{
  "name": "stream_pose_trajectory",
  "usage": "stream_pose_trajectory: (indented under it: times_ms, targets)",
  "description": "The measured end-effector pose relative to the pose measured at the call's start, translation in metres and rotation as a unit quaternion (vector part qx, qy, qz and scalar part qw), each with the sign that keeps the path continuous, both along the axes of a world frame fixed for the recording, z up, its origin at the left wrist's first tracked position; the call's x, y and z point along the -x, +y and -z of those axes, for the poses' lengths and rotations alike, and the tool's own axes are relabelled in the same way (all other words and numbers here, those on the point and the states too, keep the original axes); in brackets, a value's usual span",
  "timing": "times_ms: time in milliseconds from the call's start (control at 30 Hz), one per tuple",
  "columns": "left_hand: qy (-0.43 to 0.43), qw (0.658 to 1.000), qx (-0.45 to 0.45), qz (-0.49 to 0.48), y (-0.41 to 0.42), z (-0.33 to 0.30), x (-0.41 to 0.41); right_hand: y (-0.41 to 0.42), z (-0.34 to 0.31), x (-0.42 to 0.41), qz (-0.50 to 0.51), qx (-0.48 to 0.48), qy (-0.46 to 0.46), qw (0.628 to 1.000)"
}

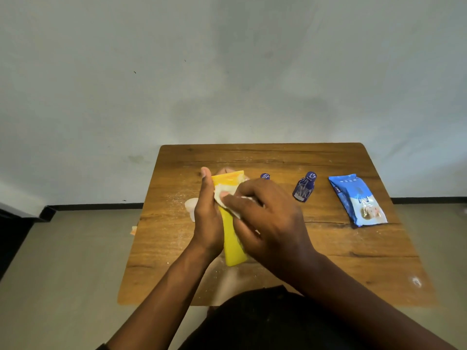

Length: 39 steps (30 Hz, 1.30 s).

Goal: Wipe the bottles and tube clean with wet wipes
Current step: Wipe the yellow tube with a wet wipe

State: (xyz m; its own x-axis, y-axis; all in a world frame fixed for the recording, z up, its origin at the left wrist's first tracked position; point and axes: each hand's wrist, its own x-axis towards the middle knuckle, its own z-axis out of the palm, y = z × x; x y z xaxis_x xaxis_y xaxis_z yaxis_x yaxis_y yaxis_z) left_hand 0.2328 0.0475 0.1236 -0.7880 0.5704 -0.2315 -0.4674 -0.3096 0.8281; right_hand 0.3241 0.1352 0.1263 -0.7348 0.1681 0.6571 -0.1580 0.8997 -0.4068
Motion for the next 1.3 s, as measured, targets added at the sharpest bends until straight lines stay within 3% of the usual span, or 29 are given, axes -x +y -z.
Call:
stream_pose_trajectory:
  times_ms: [233, 333, 433, 633, 800, 933, 1000, 1100, 1300]
  targets:
    - [0.096, 0.995, 0.038, 0.005, -0.009, 0.0, -0.006, 0.009, -0.01, 0.004, 0.06, 0.047, 0.05, 0.996]
    - [0.118, 0.991, 0.057, 0.017, -0.006, -0.007, 0.003, -0.003, -0.006, -0.006, 0.039, 0.025, 0.042, 0.998]
    - [0.09, 0.995, 0.035, 0.027, -0.006, -0.014, 0.01, -0.008, -0.005, -0.013, 0.012, -0.007, 0.015, 1.0]
    - [0.137, 0.989, 0.046, 0.022, -0.01, -0.015, -0.004, 0.011, -0.023, -0.001, 0.125, 0.059, 0.088, 0.986]
    - [0.1, 0.994, 0.042, 0.03, -0.016, -0.02, 0.008, -0.01, -0.008, -0.017, 0.063, 0.048, 0.054, 0.995]
    - [0.102, 0.992, 0.065, 0.041, -0.019, -0.021, -0.009, 0.007, -0.022, -0.008, 0.102, 0.129, 0.059, 0.985]
    - [0.11, 0.99, 0.067, 0.062, -0.017, -0.029, -0.019, 0.012, -0.028, -0.004, 0.112, 0.125, 0.065, 0.984]
    - [0.085, 0.994, 0.064, 0.013, -0.009, -0.026, -0.005, 0.002, -0.019, -0.009, 0.087, 0.09, 0.051, 0.991]
    - [0.028, 0.998, 0.045, 0.041, -0.014, -0.025, 0.016, -0.017, 0.007, -0.036, -0.057, 0.046, -0.04, 0.997]
